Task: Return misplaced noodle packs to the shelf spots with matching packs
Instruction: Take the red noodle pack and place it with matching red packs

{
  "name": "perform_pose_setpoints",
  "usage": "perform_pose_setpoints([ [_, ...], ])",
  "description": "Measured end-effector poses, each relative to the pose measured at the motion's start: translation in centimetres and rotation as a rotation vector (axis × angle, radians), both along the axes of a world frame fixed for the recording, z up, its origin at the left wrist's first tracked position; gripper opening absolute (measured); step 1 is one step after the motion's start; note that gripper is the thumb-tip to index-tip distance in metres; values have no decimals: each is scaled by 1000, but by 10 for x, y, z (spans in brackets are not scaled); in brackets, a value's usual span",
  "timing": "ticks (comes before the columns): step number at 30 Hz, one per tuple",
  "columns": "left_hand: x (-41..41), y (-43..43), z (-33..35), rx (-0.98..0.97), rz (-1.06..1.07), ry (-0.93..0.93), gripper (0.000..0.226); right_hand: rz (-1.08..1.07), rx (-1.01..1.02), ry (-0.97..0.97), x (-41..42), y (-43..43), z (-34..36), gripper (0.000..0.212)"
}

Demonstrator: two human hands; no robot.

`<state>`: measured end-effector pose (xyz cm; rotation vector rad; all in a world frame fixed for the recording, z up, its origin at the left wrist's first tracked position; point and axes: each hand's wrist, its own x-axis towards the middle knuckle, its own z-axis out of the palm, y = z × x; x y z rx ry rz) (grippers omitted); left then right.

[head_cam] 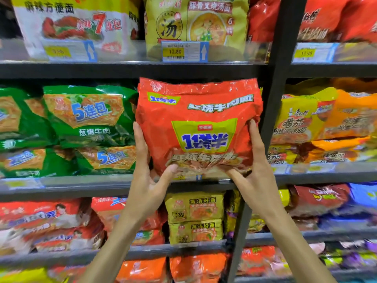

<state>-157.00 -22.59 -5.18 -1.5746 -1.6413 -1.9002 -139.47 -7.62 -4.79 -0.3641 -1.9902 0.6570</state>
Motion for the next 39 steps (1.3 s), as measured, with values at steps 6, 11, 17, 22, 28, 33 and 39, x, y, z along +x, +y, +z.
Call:
perform_pose_setpoints([
  [6,24,-32,-29,-67,-69,24,94,-58,-30,-6,42,-45,-23,104],
  [11,59,-38,-43,-128,-154,-47,90,-139,-86,-15,82,-69,-36,101],
  [17,110,-44,-50,-199,-281,-70,85,-208,-194,-19,143,-92,-54,100],
  [22,178,-54,-72,-262,-375,-105,89,-241,-289,-14,223,-117,-79,101],
  [28,283,-31,-101,-389,-458,-132,86,-347,-335,-67,347,-119,-108,97],
  [33,391,-13,-119,-430,-604,-194,85,-434,-414,-67,458,-120,-124,94],
  [39,493,13,-127,-503,-696,-265,85,-522,-493,-121,561,-111,-126,92],
])
